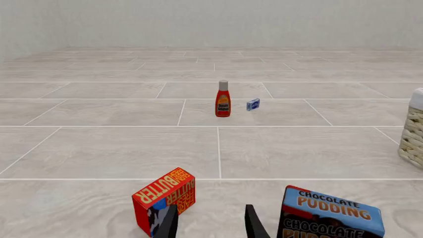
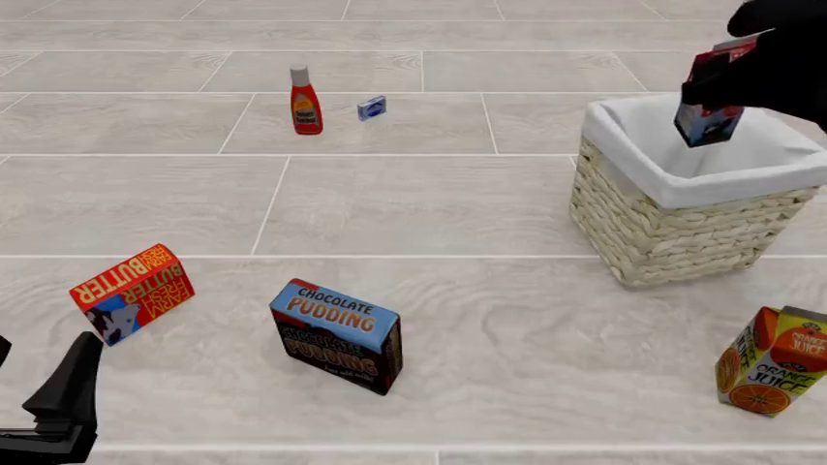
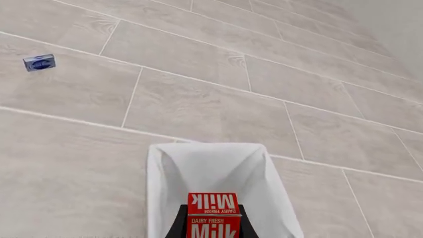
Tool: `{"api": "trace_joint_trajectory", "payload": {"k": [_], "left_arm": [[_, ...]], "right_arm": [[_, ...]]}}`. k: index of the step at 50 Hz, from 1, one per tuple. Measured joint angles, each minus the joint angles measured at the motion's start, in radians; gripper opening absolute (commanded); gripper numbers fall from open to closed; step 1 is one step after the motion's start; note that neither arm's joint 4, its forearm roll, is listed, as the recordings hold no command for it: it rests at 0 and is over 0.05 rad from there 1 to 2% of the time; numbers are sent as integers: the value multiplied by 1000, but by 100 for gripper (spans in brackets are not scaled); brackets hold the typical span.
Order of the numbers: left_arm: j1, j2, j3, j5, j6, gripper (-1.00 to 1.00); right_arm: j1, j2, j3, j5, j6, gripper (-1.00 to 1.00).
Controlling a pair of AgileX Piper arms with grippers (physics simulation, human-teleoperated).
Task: Pick the milk and place it in the basket.
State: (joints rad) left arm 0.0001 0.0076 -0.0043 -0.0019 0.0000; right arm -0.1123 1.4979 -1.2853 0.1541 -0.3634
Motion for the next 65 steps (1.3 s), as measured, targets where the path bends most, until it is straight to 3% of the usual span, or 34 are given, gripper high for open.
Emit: {"api": "trace_joint_trajectory", "payload": {"k": [30, 65], "left_arm": [[0, 0, 0, 0, 0, 100], [0, 0, 0, 0, 0, 100]], "right_arm": [[-31, 129, 6, -48, -20, -100], [-47, 297, -108, -27, -44, -100]]}}
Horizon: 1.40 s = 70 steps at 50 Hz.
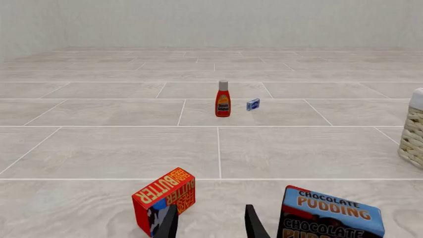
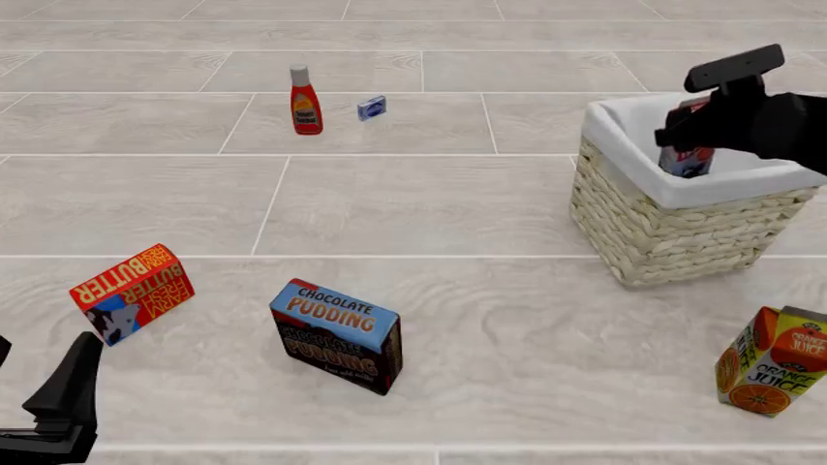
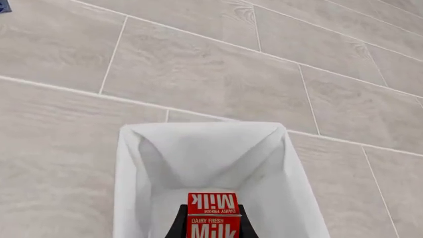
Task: Pick the milk and place it in the basket.
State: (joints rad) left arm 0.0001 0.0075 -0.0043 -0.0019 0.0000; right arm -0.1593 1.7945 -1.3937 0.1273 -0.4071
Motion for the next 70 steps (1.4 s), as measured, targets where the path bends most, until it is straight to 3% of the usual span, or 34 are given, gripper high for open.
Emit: {"api": "trace_joint_trajectory", "payload": {"k": [16, 17, 52, 70], "left_arm": [[0, 0, 0, 0, 0, 100], [0, 0, 0, 0, 0, 100], [0, 0, 0, 0, 0, 100], [0, 0, 0, 0, 0, 100]], "right_arm": [[-9, 42, -26, 5, -6, -100], [-9, 43, -27, 5, -7, 100], [-17, 35, -39, 1, 3, 100], [-4, -44, -8, 8, 8, 100]]}}
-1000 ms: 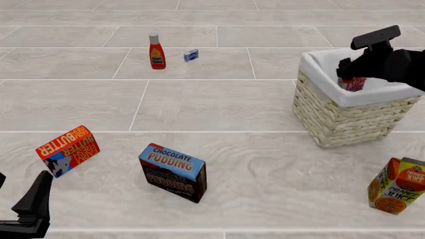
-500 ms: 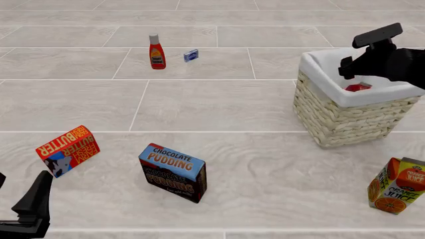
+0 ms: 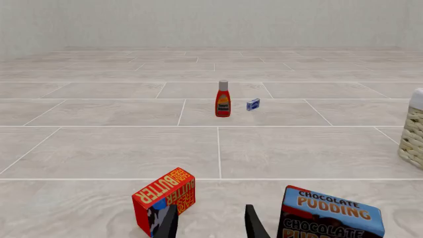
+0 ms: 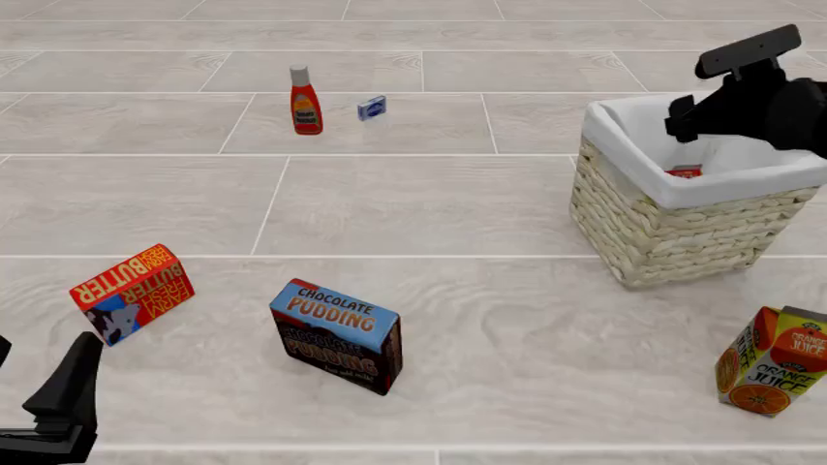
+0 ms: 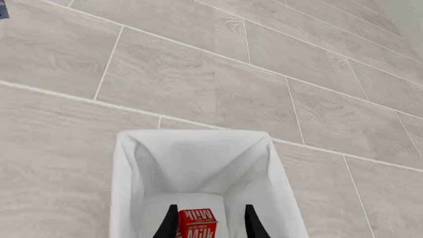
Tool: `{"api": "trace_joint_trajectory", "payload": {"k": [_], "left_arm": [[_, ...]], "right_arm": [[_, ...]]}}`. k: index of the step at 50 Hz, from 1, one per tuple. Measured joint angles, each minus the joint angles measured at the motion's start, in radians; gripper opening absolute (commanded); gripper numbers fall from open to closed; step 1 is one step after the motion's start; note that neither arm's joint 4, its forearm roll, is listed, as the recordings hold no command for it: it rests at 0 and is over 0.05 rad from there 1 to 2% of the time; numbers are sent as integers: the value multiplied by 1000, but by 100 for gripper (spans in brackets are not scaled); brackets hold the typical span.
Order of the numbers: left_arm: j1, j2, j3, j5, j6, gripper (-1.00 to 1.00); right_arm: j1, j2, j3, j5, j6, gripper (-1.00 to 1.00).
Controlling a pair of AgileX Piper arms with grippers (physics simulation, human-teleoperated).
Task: Pick the milk and place it in the basket.
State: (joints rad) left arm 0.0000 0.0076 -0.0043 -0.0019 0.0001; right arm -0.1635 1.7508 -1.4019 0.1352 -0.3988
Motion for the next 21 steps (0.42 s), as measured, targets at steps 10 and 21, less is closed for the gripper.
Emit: {"api": "trace_joint_trajectory", "payload": {"k": [10, 21], "left_arm": [[0, 0, 0, 0, 0, 100], [0, 0, 0, 0, 0, 100]], "right_arm": [[15, -76, 43, -18, 5, 100], [29, -155, 97, -43, 12, 100]]}}
